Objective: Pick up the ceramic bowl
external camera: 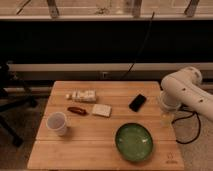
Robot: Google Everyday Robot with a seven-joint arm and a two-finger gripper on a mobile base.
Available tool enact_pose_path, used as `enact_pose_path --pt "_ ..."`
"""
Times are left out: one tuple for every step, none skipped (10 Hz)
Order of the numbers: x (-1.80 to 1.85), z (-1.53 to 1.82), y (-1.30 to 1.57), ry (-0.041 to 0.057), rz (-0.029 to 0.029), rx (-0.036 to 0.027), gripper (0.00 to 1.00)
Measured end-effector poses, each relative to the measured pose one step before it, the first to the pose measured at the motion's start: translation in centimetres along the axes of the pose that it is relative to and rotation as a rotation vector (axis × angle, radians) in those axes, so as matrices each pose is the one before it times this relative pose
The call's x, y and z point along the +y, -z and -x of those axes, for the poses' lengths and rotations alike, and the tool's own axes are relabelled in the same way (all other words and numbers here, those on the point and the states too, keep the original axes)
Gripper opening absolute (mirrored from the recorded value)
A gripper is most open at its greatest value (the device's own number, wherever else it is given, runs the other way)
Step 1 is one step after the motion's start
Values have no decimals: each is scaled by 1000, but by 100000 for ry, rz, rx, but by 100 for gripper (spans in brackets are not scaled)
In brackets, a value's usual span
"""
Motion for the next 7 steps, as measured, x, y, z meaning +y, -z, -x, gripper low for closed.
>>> enact_pose_path --pt "215 110 -714 4589 178 224 80" --pt "141 233 -490 3210 123 -130 80" --pt "59 167 -245 2514 -84 -114 80" --pt "130 183 -138 2069 206 66 80" --pt "150 219 -332 3591 139 42 80" --pt "94 229 -439 4268 26 -5 80" --pt "58 231 -339 3751 26 -22 80"
